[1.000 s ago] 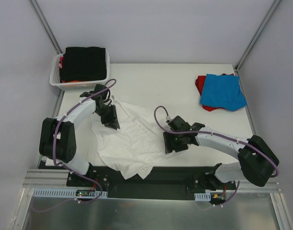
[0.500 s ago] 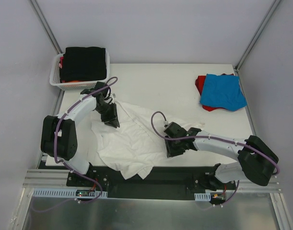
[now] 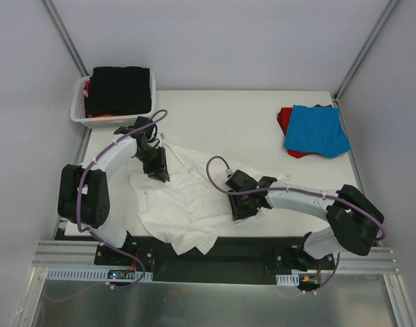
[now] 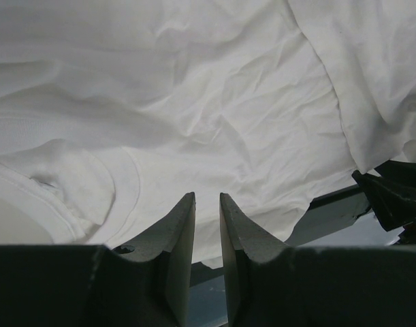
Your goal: Fold and stack the t-shirts
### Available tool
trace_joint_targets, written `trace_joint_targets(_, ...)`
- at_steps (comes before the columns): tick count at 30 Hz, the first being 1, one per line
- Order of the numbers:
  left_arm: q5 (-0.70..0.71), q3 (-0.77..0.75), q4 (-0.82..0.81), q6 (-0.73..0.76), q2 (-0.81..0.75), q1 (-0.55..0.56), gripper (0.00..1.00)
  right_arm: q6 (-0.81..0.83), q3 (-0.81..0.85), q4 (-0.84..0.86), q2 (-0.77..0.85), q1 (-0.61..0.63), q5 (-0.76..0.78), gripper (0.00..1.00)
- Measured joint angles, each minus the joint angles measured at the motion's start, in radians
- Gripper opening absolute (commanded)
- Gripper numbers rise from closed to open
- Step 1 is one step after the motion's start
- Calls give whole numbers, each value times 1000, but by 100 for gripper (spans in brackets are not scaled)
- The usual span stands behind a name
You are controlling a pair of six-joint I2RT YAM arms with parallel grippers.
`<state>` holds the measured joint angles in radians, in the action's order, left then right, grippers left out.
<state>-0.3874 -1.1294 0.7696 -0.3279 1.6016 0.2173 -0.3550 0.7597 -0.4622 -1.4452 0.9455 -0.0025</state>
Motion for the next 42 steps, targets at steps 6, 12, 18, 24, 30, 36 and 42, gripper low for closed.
trace_joint_targets(6,0,5,-1,0,-6,0,21,19,56,-28,-24,2,14,39)
trace_joint_targets(12,0,16,4,3,-18,0,21,27,90,-34,-61,2,14,39)
trace_joint_targets(18,0,18,4,5,-25,0,21,33,90,-34,-88,2,14,1)
trace_joint_targets(24,2,34,5,6,-26,0,21,32,90,-37,-89,2,15,1)
trace_joint_targets(30,3,36,5,6,-27,0,21,48,171,-123,-89,0,61,1)
trace_joint_targets(36,3,36,5,6,-27,0,21,112,393,-201,-90,-59,101,1)
trace_joint_targets(42,3,36,5,6,-27,0,21,175,542,-241,-168,-195,127,1)
